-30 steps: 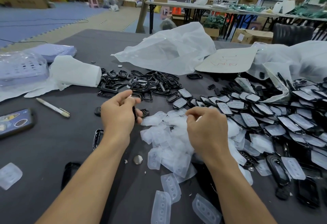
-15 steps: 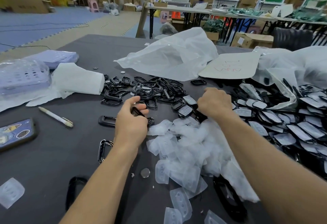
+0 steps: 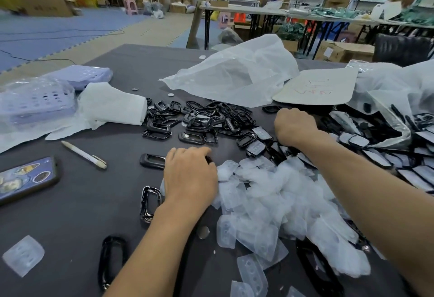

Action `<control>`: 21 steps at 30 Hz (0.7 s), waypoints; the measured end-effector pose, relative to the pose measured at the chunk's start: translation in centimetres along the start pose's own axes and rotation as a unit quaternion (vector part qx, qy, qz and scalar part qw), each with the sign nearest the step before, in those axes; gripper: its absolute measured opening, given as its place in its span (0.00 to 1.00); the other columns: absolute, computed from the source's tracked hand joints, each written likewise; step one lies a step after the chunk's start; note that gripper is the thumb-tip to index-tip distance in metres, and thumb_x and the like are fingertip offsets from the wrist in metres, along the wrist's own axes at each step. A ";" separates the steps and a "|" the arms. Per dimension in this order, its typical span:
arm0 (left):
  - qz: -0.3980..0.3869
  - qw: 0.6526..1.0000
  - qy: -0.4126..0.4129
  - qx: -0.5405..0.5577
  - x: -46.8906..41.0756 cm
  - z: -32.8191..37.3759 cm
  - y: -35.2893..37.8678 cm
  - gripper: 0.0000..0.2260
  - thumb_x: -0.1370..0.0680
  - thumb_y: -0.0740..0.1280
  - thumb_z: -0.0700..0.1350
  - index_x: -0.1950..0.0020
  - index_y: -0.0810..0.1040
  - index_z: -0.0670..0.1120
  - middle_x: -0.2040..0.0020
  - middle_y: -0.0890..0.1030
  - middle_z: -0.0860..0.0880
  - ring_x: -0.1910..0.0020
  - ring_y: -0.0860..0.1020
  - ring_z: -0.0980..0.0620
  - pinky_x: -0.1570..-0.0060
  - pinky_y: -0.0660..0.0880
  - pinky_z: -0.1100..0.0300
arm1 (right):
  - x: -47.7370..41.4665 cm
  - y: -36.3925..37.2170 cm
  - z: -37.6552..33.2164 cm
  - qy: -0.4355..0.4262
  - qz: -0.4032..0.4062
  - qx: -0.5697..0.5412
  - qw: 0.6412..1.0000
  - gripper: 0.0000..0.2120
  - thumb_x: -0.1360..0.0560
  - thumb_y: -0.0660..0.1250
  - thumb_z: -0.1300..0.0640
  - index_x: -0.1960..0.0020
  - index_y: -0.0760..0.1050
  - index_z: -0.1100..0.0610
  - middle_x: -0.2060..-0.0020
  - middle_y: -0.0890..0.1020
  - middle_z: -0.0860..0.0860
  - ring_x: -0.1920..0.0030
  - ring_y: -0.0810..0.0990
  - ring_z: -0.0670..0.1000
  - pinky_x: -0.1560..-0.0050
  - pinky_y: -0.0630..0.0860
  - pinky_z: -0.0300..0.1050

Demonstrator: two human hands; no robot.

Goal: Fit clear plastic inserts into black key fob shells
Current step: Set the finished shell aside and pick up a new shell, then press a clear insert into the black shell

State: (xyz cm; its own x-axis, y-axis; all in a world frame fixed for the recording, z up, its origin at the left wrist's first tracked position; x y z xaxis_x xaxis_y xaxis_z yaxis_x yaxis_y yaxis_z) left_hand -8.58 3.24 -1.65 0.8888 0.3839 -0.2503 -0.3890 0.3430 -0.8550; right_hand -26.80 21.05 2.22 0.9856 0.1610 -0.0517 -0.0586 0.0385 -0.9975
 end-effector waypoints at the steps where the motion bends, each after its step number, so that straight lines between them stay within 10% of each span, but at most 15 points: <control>1: 0.007 0.999 -0.014 0.040 0.0 -0.1 -0.2 0.18 0.20 0.66 0.44 0.31 0.80 0.55 0.43 0.84 0.51 0.38 0.74 0.48 0.34 0.66 0.55 | 0.7 -0.6 -0.3 -0.003 0.007 -0.016 1.000 0.08 0.25 0.66 0.65 0.46 0.73 0.58 0.44 0.80 0.59 0.43 0.80 0.63 0.53 0.70 0.50; 4: 0.049 0.986 -0.031 0.155 0.4 0.2 -1.0 0.24 0.26 0.66 0.33 0.41 0.85 0.58 0.54 0.82 0.59 0.42 0.71 0.56 0.43 0.67 0.60 | 3.6 -2.5 -1.5 -0.007 0.060 -0.098 0.993 0.06 0.24 0.64 0.62 0.53 0.79 0.55 0.52 0.84 0.57 0.53 0.80 0.62 0.55 0.71 0.49; 8: 0.126 0.979 -0.013 0.157 0.9 0.6 -1.9 0.19 0.28 0.70 0.33 0.52 0.88 0.57 0.57 0.84 0.58 0.50 0.73 0.63 0.22 0.56 0.59 | 8.9 -3.4 -3.6 -0.024 0.109 -0.311 0.944 0.10 0.22 0.65 0.54 0.58 0.84 0.53 0.67 0.84 0.52 0.60 0.82 0.59 0.57 0.78 0.50; 13: 0.113 0.921 -0.097 0.361 1.4 0.4 -2.1 0.12 0.29 0.77 0.42 0.61 0.86 0.61 0.65 0.85 0.64 0.63 0.84 0.64 0.57 0.79 0.69 | 15.2 -1.4 -4.8 -0.041 0.102 -0.576 0.810 0.11 0.22 0.70 0.58 0.62 0.85 0.54 0.72 0.84 0.49 0.74 0.80 0.46 0.73 0.75 0.40; 16: 0.062 0.879 -0.154 0.446 1.6 0.6 -1.4 0.07 0.30 0.79 0.45 0.60 0.88 0.58 0.64 0.87 0.57 0.65 0.86 0.56 0.60 0.84 0.55 | 17.0 0.3 -4.7 -0.010 0.078 -0.670 0.738 0.11 0.21 0.70 0.60 0.62 0.85 0.56 0.70 0.85 0.53 0.73 0.80 0.49 0.71 0.74 0.39; 21: -0.008 0.832 -0.166 0.529 1.9 1.6 -0.7 0.06 0.25 0.76 0.38 0.59 0.87 0.47 0.63 0.87 0.45 0.71 0.83 0.51 0.68 0.80 0.60 | 17.1 1.0 -4.3 0.031 0.058 -0.729 0.682 0.12 0.20 0.70 0.60 0.62 0.84 0.58 0.70 0.84 0.55 0.74 0.76 0.48 0.71 0.73 0.38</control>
State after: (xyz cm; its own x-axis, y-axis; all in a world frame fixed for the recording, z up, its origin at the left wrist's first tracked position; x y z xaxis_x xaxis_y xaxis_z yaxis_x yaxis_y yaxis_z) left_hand -7.05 5.08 -0.80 0.8480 0.5280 0.0462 -0.5300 0.8455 0.0650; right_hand -9.29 19.62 0.09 0.9952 0.0359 -0.0915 0.0387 -0.9989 0.0282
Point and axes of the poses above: each hand's wrist, its own x-axis away from the middle knuckle, its own y-axis out of the palm, z = x × y, the point moved 2 cm from there along -x, towards the middle knuckle
